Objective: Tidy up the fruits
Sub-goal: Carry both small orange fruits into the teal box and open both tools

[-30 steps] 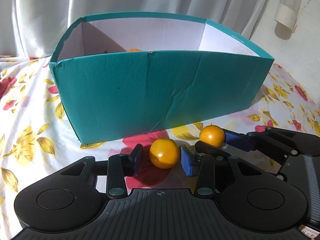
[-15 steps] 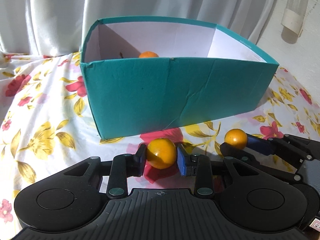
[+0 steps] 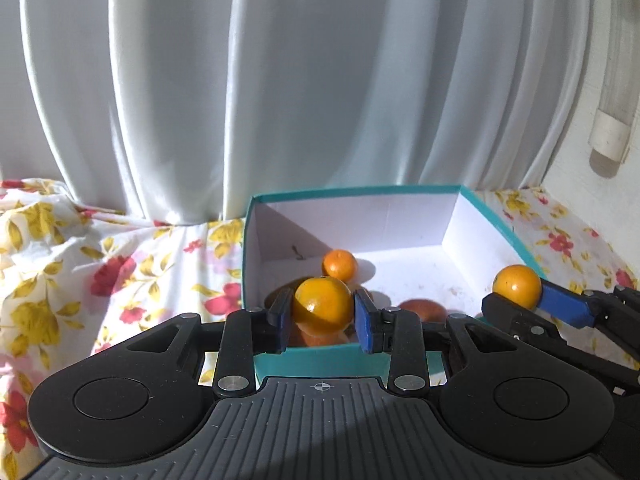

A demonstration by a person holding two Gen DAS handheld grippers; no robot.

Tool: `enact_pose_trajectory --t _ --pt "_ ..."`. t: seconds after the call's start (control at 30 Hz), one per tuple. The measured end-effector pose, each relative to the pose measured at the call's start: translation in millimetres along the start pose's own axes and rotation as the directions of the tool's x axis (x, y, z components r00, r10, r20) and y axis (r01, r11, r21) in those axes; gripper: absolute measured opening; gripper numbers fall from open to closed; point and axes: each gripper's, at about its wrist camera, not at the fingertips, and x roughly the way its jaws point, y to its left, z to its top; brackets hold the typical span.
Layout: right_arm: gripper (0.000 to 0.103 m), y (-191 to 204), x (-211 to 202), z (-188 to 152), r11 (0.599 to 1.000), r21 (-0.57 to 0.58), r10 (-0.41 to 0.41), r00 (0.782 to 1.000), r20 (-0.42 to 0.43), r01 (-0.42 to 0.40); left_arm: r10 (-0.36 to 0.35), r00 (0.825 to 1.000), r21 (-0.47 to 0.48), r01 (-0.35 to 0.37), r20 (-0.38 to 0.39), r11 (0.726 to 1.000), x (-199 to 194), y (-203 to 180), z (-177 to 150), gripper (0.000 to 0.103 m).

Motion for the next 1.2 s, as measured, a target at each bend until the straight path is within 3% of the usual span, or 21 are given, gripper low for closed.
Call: enact_pose_trajectory --t 0.13,0.2,0.43,1.2 --pt "0.03 -13.4 8.0 30.9 0.999 0.049 -0.005 0.999 -0.039 0.007 0.013 1.0 -0.007 -0.013 0.017 1.0 -4.3 -5.0 26.1 0.036" --pt "0.03 -19.3 12.3 42.7 0.998 0.058 -0.005 0.999 -0.052 0.008 -0.016 1.0 -0.02 0.016 -0.001 1.0 -3.8 -5.8 32.7 0.036" --pt "0.03 -31.2 22.6 60.8 0.998 0.07 -0.003 0.996 -0.085 0.009 0.031 0.999 -0.009 -0.031 -0.03 0.999 7.7 -10.0 32.2 0.036" --pt "0.03 -55.9 62.8 45.8 0.995 0.084 -0.038 0.982 -0.184 0.055 0.095 0.988 0.049 -0.089 -0.121 0.995 54.2 -20.8 19.5 0.036"
